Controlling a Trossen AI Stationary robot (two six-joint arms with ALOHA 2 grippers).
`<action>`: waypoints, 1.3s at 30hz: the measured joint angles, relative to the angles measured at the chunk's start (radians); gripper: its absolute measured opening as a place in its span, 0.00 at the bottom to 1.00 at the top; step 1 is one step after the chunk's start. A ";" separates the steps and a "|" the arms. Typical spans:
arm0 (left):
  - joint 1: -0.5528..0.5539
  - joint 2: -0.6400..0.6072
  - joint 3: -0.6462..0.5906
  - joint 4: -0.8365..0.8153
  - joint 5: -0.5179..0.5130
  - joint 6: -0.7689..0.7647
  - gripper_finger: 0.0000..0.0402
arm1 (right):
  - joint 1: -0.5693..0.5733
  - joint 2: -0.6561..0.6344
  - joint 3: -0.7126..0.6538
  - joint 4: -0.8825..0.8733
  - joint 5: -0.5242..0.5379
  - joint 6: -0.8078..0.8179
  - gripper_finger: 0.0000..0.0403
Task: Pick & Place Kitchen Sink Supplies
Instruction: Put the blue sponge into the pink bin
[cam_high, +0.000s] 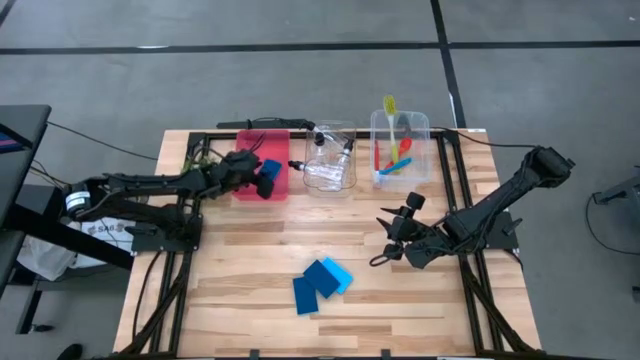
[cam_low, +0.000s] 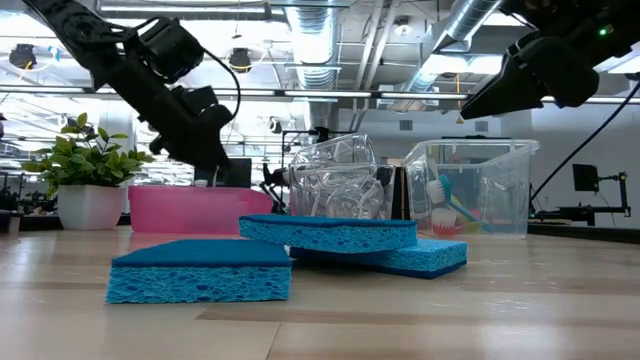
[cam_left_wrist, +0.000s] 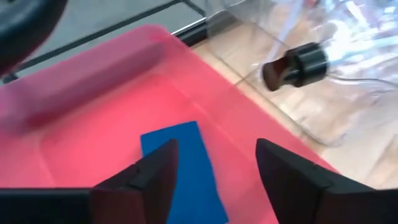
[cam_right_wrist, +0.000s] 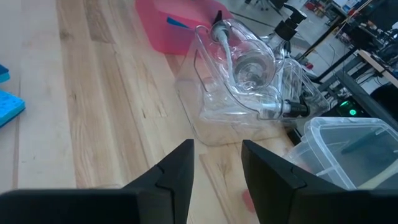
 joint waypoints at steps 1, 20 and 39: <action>-0.010 0.000 0.000 0.010 0.001 0.008 0.55 | 0.000 0.000 0.000 0.000 0.000 0.000 0.32; -0.450 -0.001 0.000 0.216 0.439 0.178 0.56 | 0.000 0.000 0.000 0.003 -0.001 0.001 0.32; -0.635 0.444 0.001 0.583 0.191 -0.359 0.56 | 0.001 0.000 0.000 0.069 -0.146 0.024 0.32</action>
